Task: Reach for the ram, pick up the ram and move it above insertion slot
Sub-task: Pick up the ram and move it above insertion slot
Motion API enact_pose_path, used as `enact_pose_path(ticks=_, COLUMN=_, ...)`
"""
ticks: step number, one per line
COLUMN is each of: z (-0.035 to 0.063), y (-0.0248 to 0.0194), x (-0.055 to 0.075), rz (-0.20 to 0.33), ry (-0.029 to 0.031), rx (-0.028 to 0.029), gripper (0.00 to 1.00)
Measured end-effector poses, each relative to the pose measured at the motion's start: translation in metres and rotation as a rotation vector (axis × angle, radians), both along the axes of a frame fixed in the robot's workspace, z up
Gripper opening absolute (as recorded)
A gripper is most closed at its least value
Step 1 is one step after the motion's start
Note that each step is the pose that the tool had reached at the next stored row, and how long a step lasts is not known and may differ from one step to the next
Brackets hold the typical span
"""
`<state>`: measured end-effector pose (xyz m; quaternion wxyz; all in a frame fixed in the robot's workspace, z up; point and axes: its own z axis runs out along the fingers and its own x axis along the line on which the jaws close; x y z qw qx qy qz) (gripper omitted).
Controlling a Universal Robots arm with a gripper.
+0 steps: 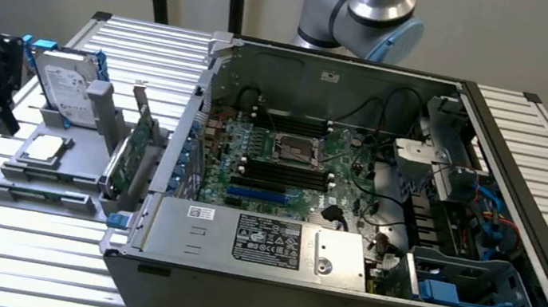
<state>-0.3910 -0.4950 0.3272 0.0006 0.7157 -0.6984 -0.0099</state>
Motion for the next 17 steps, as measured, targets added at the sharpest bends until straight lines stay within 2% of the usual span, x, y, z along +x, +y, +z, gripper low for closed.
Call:
enact_pose_path(ticks=11, z=0.0001, y=0.0000, x=-0.0001, rz=0.002, ry=0.0001, rx=-0.0001, gripper=0.12)
enact_pose_path(ticks=14, z=0.0000, y=0.0000, x=-0.0001, rz=0.001, ry=0.0002, rx=-0.0003, gripper=0.30)
enact_pose_path(ticks=16, z=-0.0015, y=0.0000, x=-0.0001, rz=0.002, ry=-0.0002, rx=0.0000, gripper=0.30)
enact_pose_path(ticks=17, z=-0.0030, y=-0.0001, x=-0.0001, rz=0.002, ry=-0.0005, rx=-0.0001, gripper=0.36)
